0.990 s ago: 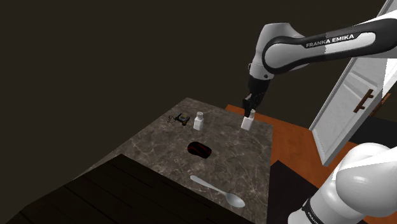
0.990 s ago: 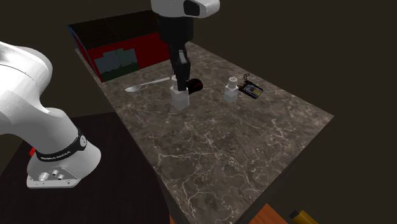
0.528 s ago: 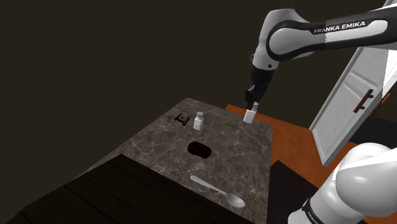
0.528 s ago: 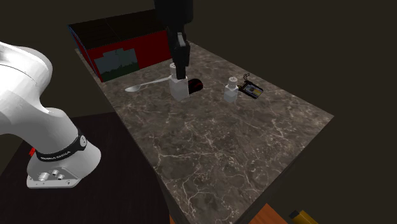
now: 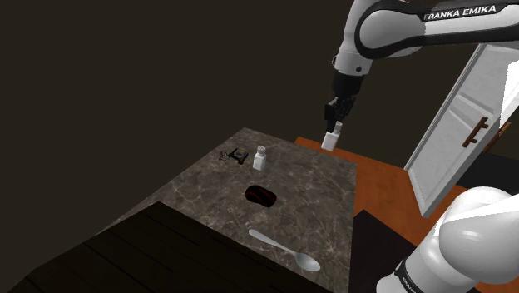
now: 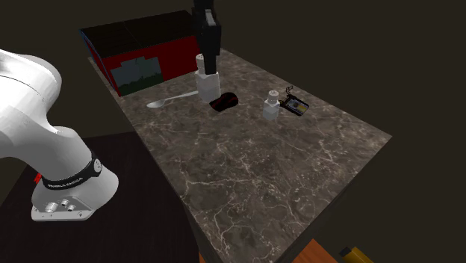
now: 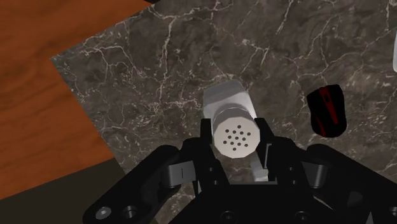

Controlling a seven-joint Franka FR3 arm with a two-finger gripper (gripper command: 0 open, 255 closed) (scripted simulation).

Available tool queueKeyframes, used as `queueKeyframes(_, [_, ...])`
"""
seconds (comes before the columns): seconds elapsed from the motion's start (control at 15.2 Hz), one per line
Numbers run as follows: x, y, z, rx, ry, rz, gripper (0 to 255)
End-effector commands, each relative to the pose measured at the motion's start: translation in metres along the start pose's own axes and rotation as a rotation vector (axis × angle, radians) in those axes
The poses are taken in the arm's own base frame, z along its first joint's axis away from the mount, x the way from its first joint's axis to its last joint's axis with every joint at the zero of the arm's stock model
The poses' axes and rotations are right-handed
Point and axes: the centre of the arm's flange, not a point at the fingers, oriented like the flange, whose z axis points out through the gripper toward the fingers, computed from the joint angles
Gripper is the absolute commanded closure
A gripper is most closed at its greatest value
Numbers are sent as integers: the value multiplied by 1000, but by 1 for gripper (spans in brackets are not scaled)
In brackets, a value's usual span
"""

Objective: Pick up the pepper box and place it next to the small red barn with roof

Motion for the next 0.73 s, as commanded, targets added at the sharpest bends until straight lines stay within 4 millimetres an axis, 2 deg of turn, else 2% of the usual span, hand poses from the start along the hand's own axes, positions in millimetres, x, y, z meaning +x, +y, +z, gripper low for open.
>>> queueKeyframes(0.0, [0, 1, -11, 0, 0, 0, 255])
queueKeyframes(0.66, [0, 3, -64, 0, 0, 0, 255])
